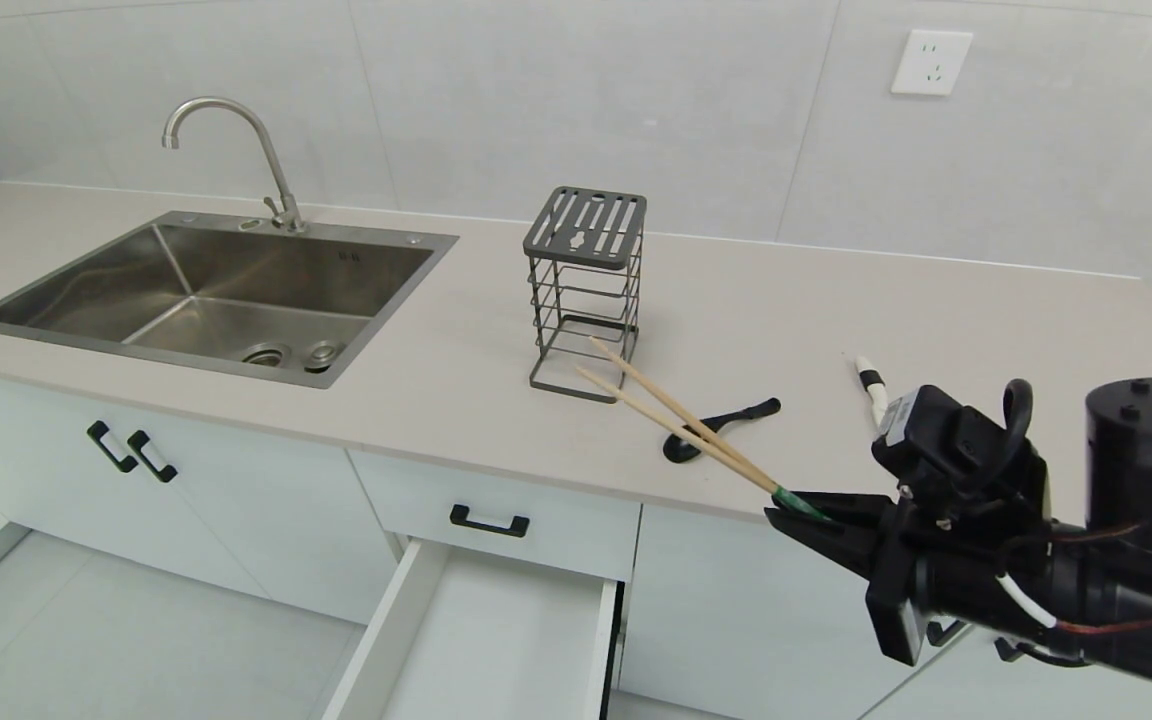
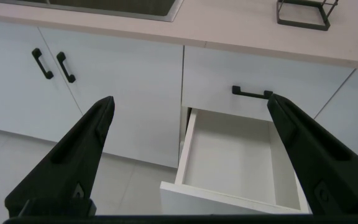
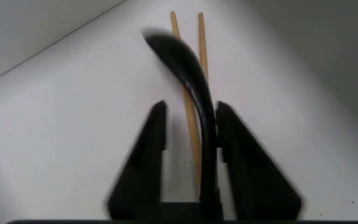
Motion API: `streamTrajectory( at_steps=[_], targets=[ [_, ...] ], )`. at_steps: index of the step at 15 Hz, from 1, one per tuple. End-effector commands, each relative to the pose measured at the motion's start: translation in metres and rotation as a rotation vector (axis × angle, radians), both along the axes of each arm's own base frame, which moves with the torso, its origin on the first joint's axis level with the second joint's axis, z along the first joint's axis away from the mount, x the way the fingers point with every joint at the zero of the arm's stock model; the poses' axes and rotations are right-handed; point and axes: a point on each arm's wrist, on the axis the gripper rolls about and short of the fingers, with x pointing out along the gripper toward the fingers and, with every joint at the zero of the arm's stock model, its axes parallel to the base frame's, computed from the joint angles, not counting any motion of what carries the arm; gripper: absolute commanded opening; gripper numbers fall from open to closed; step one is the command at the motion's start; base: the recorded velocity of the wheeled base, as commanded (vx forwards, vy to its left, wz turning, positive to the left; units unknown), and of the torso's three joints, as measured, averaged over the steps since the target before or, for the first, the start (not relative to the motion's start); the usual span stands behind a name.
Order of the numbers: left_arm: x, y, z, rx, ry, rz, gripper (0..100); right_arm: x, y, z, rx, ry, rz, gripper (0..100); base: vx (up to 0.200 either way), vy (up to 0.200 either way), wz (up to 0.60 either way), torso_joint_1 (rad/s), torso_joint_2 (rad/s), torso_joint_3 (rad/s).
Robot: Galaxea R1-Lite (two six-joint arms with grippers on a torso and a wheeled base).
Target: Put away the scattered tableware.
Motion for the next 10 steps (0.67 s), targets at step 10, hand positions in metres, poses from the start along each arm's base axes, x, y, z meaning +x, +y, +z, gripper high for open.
streamTrajectory(
  at_steps=[10],
  targets=[
    [0.0,0.0,0.0,0.0,0.002,0.0,100,0.004,0.023,-0.021,-0.031,0.084,0.119,0,0.0,0.0,0.0,0.0,0.0,0.0]
  ],
)
